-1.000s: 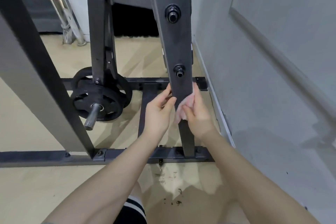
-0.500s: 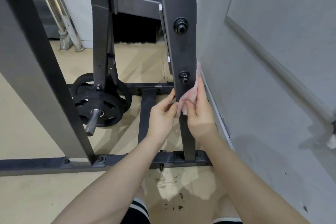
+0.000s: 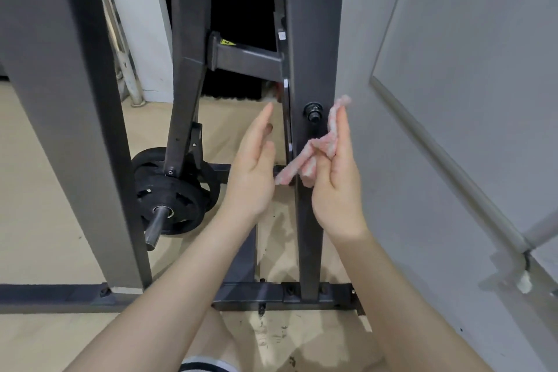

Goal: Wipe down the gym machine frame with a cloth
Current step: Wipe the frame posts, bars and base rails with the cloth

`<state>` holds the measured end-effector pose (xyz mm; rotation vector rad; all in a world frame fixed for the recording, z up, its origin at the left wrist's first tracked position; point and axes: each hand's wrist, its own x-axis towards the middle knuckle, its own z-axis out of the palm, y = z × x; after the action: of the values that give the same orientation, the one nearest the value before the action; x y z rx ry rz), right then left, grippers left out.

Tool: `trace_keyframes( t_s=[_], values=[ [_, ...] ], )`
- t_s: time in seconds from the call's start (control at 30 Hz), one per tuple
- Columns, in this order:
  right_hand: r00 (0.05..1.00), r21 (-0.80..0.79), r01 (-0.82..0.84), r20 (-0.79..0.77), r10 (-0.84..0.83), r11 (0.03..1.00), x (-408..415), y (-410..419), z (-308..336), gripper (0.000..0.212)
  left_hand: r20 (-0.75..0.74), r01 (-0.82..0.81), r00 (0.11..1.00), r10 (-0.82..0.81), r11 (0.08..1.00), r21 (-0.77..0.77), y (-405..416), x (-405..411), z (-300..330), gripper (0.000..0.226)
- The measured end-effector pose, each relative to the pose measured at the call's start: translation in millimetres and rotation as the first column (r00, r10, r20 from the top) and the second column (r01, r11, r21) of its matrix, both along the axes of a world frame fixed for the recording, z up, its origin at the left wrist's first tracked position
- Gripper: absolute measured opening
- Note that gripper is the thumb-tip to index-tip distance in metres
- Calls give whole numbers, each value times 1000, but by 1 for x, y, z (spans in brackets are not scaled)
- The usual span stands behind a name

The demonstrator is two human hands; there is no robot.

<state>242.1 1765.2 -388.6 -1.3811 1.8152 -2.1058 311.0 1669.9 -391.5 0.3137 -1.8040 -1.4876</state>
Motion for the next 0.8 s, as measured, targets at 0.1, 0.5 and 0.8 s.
trace_keyframes(
  t_s=[0.1, 0.5, 0.8],
  values=[
    [996, 84, 37, -83, -30, 996, -10, -5, -14, 64, -50, 154, 986, -156, 987, -52, 4, -1, 18, 46],
    [992, 17, 97, 85, -98, 995, -12, -5, 35, 47, 54, 167, 986, -158, 945, -280, -6, -5, 12, 49],
    [22, 124, 592, -990, 137, 796, -12, -9, 105, 44, -197, 398, 904, -379, 915, 67, -25, 6, 19, 50]
  ],
)
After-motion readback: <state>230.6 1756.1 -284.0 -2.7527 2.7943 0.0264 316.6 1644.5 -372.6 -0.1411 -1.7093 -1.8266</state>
